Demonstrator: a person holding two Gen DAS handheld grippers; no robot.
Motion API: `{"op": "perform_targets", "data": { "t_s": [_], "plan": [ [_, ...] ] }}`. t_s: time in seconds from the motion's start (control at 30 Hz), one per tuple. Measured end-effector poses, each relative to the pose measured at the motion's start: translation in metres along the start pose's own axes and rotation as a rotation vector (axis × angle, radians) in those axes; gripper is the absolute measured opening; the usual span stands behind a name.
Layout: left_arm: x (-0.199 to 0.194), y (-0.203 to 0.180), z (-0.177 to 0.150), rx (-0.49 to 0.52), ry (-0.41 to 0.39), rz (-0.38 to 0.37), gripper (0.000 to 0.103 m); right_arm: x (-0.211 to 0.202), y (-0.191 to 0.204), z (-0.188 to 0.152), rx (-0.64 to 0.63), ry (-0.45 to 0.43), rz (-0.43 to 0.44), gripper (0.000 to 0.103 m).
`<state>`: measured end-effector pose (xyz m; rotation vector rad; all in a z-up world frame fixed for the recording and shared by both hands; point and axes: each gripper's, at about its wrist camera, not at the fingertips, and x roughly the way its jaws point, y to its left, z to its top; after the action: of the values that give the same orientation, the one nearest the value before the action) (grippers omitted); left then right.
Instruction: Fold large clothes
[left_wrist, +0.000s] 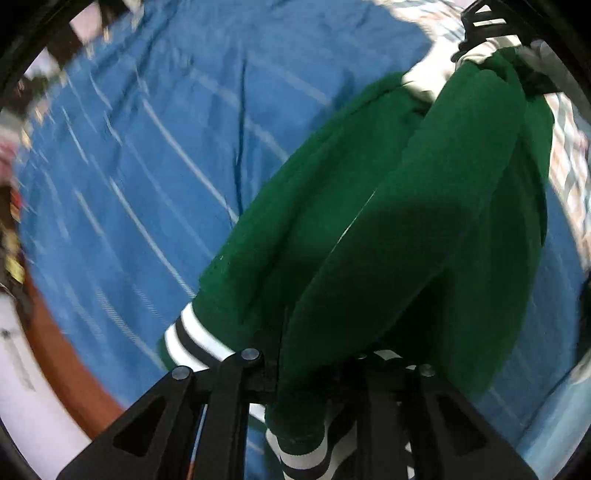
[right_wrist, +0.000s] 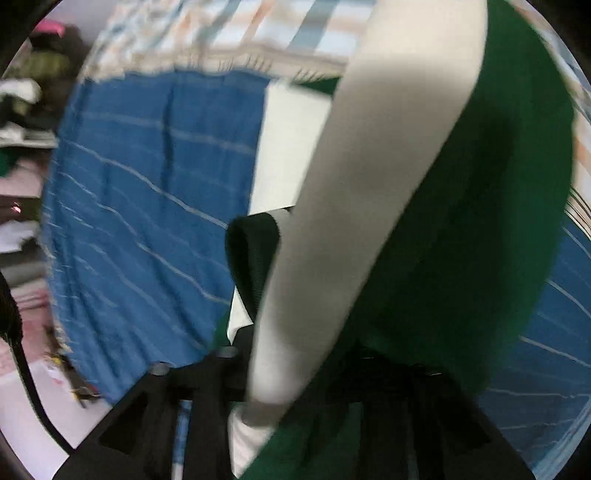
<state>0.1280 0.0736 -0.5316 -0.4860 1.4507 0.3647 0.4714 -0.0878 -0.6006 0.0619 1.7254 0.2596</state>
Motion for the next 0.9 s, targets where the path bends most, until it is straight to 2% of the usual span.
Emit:
{"op": "perform_targets", "data": {
  "t_s": [0.03, 0.07, 0.1, 0.13, 0.17, 0.2, 0.23, 0.3, 0.4, 0.5, 0.57, 0.6, 0.67, 0.73, 0.77, 0.8, 0.9],
  "plan": [
    [-0.001, 0.015, 0.002, -0.052, 0.018, -0.077, 0.017, 0.000, 0.004, -0.002, 0.000, -0.008, 0.025, 0.068],
    [-0.005, 0.025, 0.001, -0.091, 0.024, -0.116, 0.021, -0.004, 0.010, -0.003, -0.014, -0.018, 0.088, 0.071],
    [-0.012, 0.039, -0.001, -0.137, 0.024, -0.150, 0.029, -0.011, 0.015, -0.006, -0.038, -0.024, 0.157, 0.072],
    [-0.018, 0.049, -0.003, -0.165, 0.018, -0.161, 0.034, -0.016, 0.019, -0.008, -0.063, -0.029, 0.224, 0.072],
    [-0.027, 0.066, -0.007, -0.205, 0.000, -0.149, 0.045, -0.027, 0.022, -0.012, -0.099, -0.037, 0.318, 0.072],
    [-0.034, 0.079, -0.010, -0.230, -0.013, -0.135, 0.065, -0.032, 0.023, -0.012, -0.117, -0.037, 0.373, 0.072],
    [-0.039, 0.092, -0.013, -0.255, -0.025, -0.112, 0.070, -0.041, 0.020, -0.016, -0.126, -0.040, 0.410, 0.072],
    [-0.050, 0.114, -0.021, -0.283, -0.043, -0.018, 0.069, -0.062, 0.002, -0.026, -0.113, -0.079, 0.404, 0.072],
    [-0.053, 0.125, -0.035, -0.269, -0.037, 0.034, 0.069, -0.081, -0.041, -0.041, -0.065, -0.116, 0.389, 0.072],
    [-0.051, 0.103, -0.040, -0.240, -0.034, -0.008, 0.069, -0.092, -0.104, -0.061, -0.003, -0.143, 0.305, 0.072],
    [-0.038, 0.081, -0.036, -0.214, -0.014, -0.010, 0.069, -0.088, -0.150, -0.072, 0.061, -0.145, 0.255, 0.072],
    [-0.033, 0.074, -0.033, -0.208, -0.017, 0.010, 0.069, -0.085, -0.168, -0.075, 0.085, -0.147, 0.239, 0.072],
    [-0.008, 0.058, -0.027, -0.187, -0.030, 0.116, 0.071, -0.074, -0.218, -0.073, 0.152, -0.154, 0.210, 0.072],
    [0.017, 0.056, -0.024, -0.201, -0.010, 0.148, 0.073, -0.057, -0.249, -0.063, 0.205, -0.157, 0.240, 0.072],
    [0.026, 0.058, -0.021, -0.224, -0.002, 0.147, 0.079, -0.049, -0.266, -0.056, 0.222, -0.158, 0.268, 0.072],
    [0.029, 0.061, -0.018, -0.238, -0.002, 0.144, 0.083, -0.038, -0.278, -0.045, 0.239, -0.163, 0.316, 0.072],
    [0.031, 0.063, -0.012, -0.220, -0.015, 0.139, 0.084, 0.000, -0.303, -0.004, 0.302, -0.155, 0.487, 0.072]
  ]
}}
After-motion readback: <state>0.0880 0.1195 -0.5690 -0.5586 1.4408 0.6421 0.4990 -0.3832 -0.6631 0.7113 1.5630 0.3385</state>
